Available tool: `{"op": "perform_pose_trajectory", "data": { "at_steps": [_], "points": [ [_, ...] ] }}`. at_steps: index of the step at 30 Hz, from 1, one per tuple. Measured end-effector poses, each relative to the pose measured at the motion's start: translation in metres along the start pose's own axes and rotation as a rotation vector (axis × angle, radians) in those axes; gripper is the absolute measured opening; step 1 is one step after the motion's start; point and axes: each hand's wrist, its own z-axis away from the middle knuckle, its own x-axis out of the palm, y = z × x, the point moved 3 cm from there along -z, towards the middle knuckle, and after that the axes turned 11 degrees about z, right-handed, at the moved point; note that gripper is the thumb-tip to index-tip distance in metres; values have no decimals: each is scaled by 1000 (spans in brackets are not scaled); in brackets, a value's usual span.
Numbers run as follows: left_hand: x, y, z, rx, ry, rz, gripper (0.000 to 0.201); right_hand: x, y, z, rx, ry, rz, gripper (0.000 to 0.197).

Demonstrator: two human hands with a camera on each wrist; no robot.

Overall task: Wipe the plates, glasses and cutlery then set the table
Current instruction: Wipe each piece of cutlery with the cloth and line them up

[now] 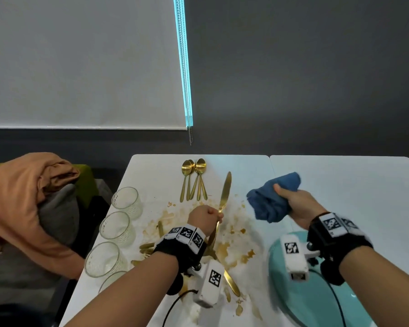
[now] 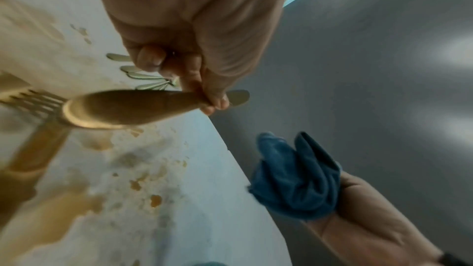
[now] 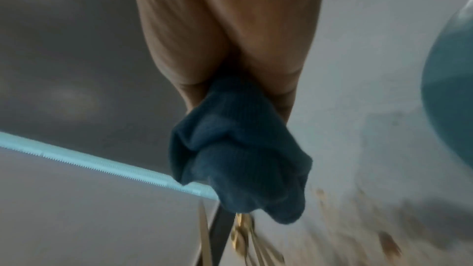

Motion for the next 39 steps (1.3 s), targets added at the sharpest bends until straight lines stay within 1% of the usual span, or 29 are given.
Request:
{"op": "perform_pose_trajectory", "data": {
  "at_steps": [2, 3, 4, 6, 7, 9, 12, 15, 17, 19, 21, 23, 25, 27, 30, 33, 36, 39],
  "points": [
    [10, 12, 3, 40, -22, -21, 19, 28, 10, 13, 3, -128, 46, 37],
    [17, 18, 5, 74, -54, -66, 20, 41, 14, 17, 11, -155, 66, 35],
    [23, 24, 8, 104, -98, -133, 22, 52, 16, 18, 22, -156, 78, 35],
    [33, 30, 12, 154, -152, -259, 20, 63, 20, 12, 62, -101, 68, 39],
    [37, 31, 12, 162, -165, -263, 16, 64, 21, 7, 86, -63, 55, 42],
    [39, 32, 11, 165, -173, -223, 10, 59, 19, -3, 118, -8, 44, 49],
    [40, 31, 7, 138, -202, -114, 18, 45, 7, -16, 104, 45, 20, 57],
    [37, 32, 7, 114, -218, -17, 6, 29, -7, -27, 68, 92, -30, 57],
    [36, 32, 5, 118, -217, 4, 4, 25, -12, -31, 44, 95, -33, 56],
    [36, 33, 4, 121, -206, -22, 5, 28, -10, -31, 35, 97, -37, 54],
    [34, 37, 1, 137, -174, -53, 11, 39, -4, -25, 49, 52, -14, 48],
    [31, 41, -2, 167, -138, -119, 11, 53, 5, -18, 69, -25, 48, 41],
    [29, 42, -4, 191, -127, -119, 21, 58, 5, -17, 63, -38, 99, 37],
    [31, 44, -3, 194, -159, -45, 21, 53, -1, -23, 57, -8, 97, 39],
    [31, 34, -5, 98, -206, 42, 20, 35, -15, -35, 27, 56, 38, 47],
    [32, 20, -6, 49, -258, 73, 17, 19, -23, -43, 21, 87, -34, 50],
    [33, 18, -9, 41, -222, 120, 15, 15, -19, -48, 15, 107, -34, 47],
    [33, 20, -10, 49, -153, 156, 18, 23, -5, -45, 31, 66, 13, 50]
  ]
}}
